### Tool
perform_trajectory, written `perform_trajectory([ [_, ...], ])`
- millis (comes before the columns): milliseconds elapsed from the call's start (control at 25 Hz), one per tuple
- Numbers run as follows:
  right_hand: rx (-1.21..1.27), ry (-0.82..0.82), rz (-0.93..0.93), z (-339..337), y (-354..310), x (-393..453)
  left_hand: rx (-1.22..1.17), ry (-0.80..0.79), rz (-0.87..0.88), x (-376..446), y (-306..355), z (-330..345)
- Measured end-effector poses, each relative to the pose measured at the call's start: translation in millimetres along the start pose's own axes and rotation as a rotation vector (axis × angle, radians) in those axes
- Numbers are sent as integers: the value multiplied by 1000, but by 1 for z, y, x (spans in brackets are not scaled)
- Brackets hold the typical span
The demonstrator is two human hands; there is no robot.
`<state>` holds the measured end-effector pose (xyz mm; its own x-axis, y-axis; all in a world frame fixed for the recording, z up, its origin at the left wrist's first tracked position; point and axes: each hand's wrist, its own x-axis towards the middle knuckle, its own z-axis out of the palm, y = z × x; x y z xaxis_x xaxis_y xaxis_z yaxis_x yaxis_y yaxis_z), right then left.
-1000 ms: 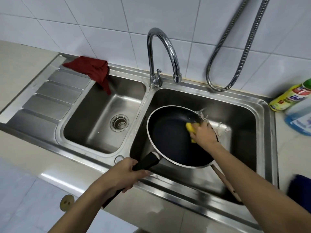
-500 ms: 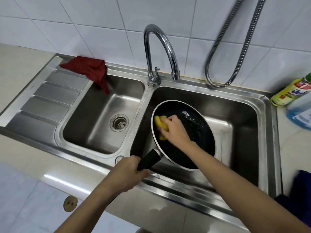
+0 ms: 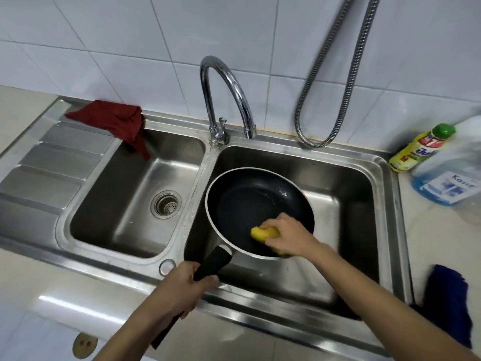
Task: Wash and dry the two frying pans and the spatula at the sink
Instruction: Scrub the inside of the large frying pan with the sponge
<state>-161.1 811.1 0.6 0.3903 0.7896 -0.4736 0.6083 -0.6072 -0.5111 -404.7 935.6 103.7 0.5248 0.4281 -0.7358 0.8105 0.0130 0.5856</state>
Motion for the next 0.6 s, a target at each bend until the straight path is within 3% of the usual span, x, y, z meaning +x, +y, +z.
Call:
perform_trajectory([
  [80,176,4,-99,23,-30,-9,115,30,19,2,2,6],
  [160,224,133,-141,39,-51,2,267,55,51,0,2,9],
  [320,-47,364,11,32,-44,39,378,70,97,-9,-5,13],
  [480,-227,312,227,6,6,42,345,114,125,-12,-9,17],
  [600,-123,204,281,2,31,11,370,156,145,-5,-7,16],
])
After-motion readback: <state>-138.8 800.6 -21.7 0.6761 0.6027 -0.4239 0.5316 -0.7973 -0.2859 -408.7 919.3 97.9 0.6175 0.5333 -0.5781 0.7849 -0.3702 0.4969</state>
